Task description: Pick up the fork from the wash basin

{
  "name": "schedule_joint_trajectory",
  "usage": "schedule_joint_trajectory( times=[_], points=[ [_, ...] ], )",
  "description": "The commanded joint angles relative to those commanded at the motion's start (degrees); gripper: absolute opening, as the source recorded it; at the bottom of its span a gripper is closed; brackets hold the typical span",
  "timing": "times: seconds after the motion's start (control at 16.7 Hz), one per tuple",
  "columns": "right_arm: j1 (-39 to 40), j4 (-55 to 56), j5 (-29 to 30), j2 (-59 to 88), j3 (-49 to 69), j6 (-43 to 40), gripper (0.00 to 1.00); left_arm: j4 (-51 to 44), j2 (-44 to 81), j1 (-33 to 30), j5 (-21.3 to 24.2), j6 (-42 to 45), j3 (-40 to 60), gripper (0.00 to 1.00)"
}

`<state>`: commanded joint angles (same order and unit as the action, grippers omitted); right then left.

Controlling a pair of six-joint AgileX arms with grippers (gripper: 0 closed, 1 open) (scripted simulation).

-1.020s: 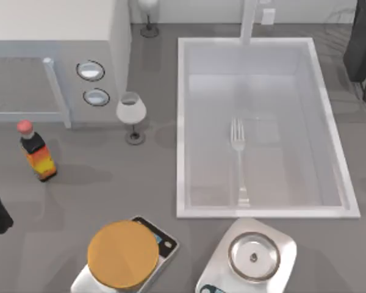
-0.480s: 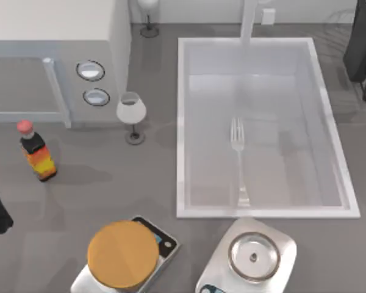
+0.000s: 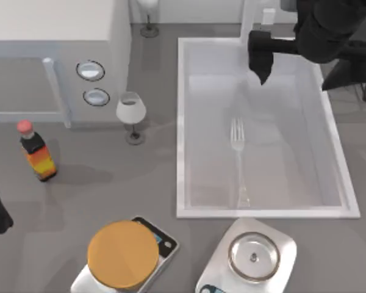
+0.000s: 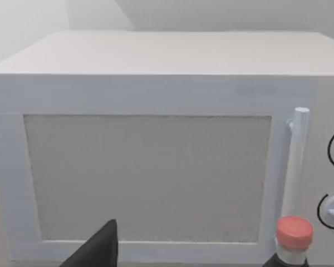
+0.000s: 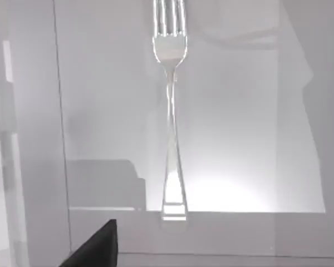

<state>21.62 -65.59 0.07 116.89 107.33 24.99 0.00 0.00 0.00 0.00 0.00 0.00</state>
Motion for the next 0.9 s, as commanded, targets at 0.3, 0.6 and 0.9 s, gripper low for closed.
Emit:
schedule_joint_trajectory(
  times=[0.3, 0.6, 0.9],
  points=[
    [3.5, -9.4, 0.2, 21.1, 18.9, 2.2, 1.0, 0.0, 0.0, 0.0, 0.0, 0.0, 0.0, 1.0],
    [4.6, -12.4, 0.3, 28.4, 25.9, 2.6, 1.0, 0.0, 0.0, 0.0, 0.0, 0.0, 0.0, 1.0],
    [4.3, -12.1, 0.3, 28.5, 25.6, 2.6, 1.0, 0.0, 0.0, 0.0, 0.0, 0.0, 0.0, 1.0]
  ],
)
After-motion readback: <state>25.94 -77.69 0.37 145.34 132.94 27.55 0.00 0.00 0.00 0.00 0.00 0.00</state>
